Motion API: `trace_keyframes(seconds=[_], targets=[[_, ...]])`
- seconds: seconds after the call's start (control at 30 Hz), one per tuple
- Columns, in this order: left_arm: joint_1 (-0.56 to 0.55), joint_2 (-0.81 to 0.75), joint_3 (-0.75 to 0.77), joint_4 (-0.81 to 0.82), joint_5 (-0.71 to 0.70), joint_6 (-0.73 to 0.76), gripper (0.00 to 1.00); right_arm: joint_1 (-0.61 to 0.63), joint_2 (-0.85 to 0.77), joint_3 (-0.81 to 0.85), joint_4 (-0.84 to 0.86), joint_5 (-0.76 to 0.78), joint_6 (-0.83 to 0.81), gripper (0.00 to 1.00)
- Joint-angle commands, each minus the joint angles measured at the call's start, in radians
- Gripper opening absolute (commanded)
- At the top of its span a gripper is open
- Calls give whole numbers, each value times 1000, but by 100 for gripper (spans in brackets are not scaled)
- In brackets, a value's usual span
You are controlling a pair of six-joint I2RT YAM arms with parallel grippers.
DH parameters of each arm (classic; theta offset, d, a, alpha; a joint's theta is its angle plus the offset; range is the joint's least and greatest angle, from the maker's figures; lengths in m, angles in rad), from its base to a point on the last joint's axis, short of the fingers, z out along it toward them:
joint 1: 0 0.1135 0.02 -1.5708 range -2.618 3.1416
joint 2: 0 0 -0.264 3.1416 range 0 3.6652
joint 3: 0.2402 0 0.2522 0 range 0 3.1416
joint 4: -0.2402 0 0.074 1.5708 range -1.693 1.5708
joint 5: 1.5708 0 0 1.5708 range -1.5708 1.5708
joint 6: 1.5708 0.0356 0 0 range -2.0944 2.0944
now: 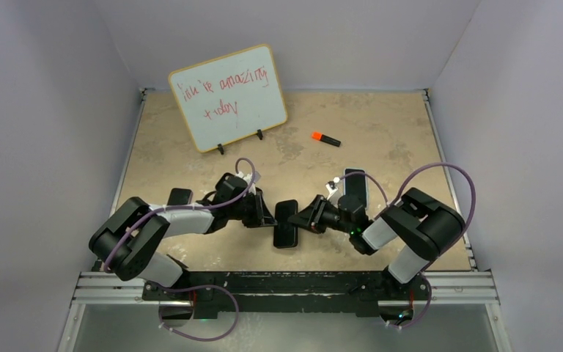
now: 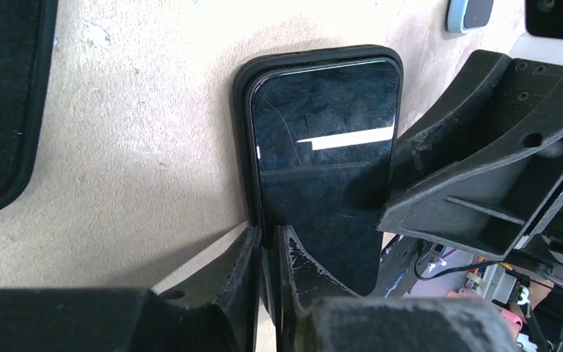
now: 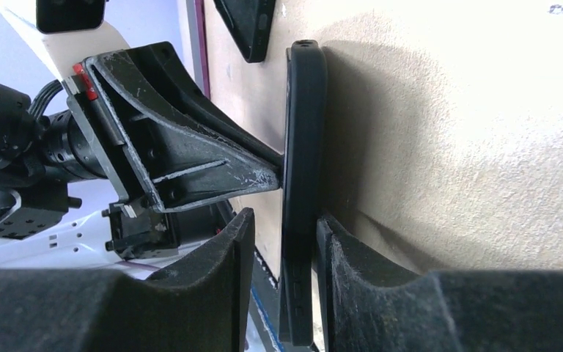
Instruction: Put the phone into the phone case
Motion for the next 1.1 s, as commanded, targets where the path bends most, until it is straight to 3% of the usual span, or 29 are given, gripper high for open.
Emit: trace_keyframes(seconds=[0.0,0.27,0.43,0.5,0.8,1.07], targets=[[-8,-13,-18,-3,49,9,14,16,-83,64,-134,11,-59,35],[-8,-11,-18,41,79,12,16,17,-148,146,-426,71,-157,25],[-6,-22,-23,78,117,3,18,15,-151,139,-405,43,-157,5],[9,-59,-23,80,140,11,27,15,-169,140,-391,27,-154,0],[210,-333,65,-155,310,195,70,-8,-378,192,-549,-58,-256,0],[276,-417,112,-82,481,185,74,-16,-566,151,-410,-155,-142,0]])
